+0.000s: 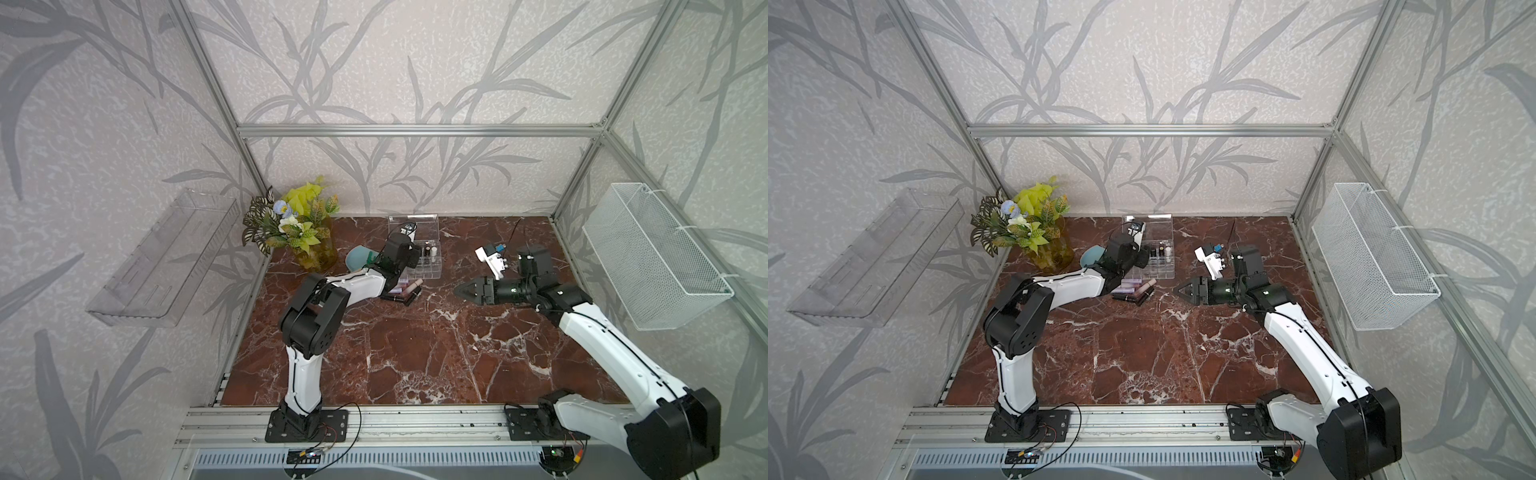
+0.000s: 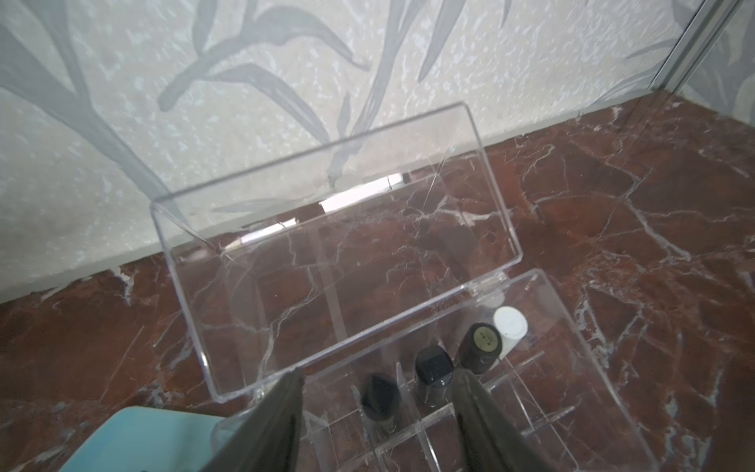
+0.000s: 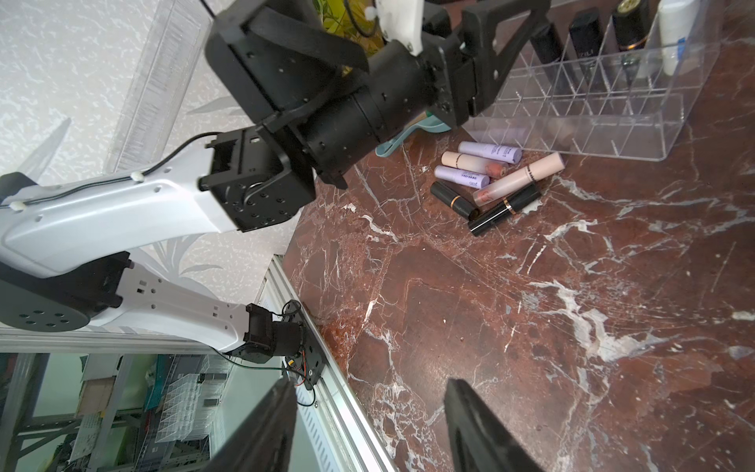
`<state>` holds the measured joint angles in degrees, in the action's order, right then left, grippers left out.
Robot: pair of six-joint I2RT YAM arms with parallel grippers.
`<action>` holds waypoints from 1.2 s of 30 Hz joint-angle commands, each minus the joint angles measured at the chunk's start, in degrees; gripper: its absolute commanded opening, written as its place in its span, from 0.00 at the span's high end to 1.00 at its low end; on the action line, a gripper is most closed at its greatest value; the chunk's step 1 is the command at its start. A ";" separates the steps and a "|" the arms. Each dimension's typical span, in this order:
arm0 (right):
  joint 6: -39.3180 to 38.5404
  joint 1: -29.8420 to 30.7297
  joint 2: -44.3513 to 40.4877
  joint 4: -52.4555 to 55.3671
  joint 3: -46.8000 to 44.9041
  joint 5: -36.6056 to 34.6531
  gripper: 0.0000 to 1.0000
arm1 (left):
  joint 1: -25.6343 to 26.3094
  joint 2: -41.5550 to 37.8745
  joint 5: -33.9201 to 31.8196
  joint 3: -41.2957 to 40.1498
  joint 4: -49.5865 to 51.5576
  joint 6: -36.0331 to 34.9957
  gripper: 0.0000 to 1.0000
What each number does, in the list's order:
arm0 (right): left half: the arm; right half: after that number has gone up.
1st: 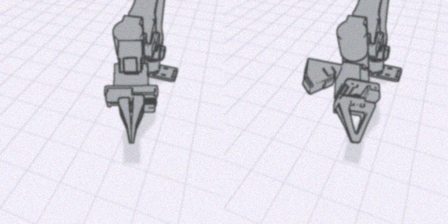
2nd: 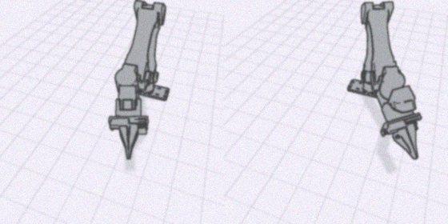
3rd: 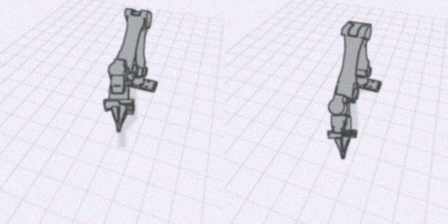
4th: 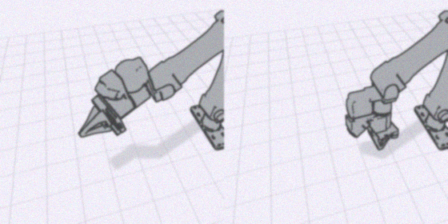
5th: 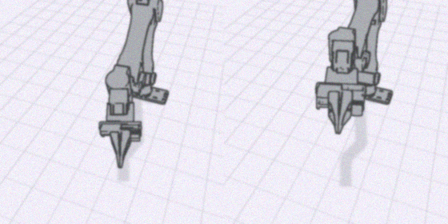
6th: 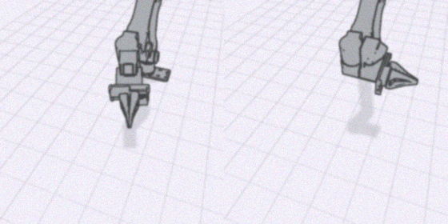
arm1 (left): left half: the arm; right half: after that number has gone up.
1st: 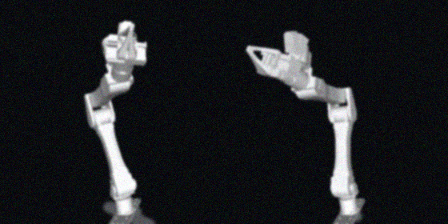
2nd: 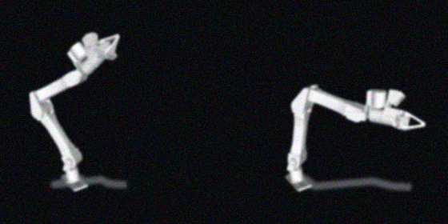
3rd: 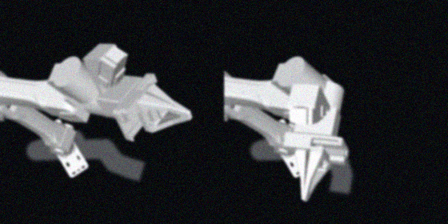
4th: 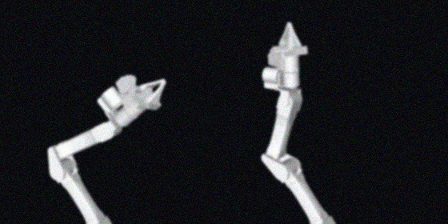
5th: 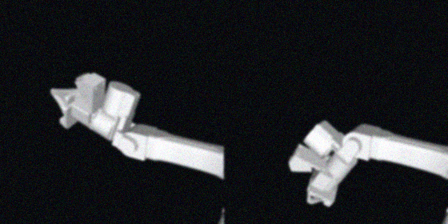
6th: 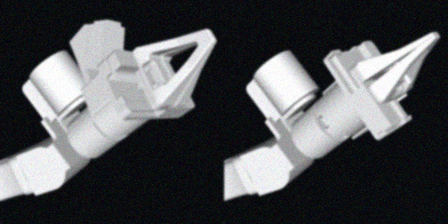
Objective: Arrange the lipsticks in the organizer
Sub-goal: Place the lipstick in the storage box, then pick up the lipstick at the center of the board.
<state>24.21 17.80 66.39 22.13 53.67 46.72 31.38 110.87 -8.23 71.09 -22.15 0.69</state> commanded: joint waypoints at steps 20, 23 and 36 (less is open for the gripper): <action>-0.13 4.96 -3.18 6.90 1.88 -11.05 0.39 | 2.16 -30.60 16.14 -15.92 29.70 9.41 0.49; 0.33 5.02 -3.76 7.41 1.96 -11.17 0.39 | 2.79 -30.64 18.92 -16.72 29.76 10.24 0.49; -0.52 5.21 1.46 13.36 4.34 -17.88 0.40 | 5.23 -22.73 18.63 -13.08 34.80 10.47 0.49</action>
<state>24.53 22.68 66.46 32.73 56.47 33.41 36.47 88.29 10.76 56.90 11.27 10.57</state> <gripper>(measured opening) 0.597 0.512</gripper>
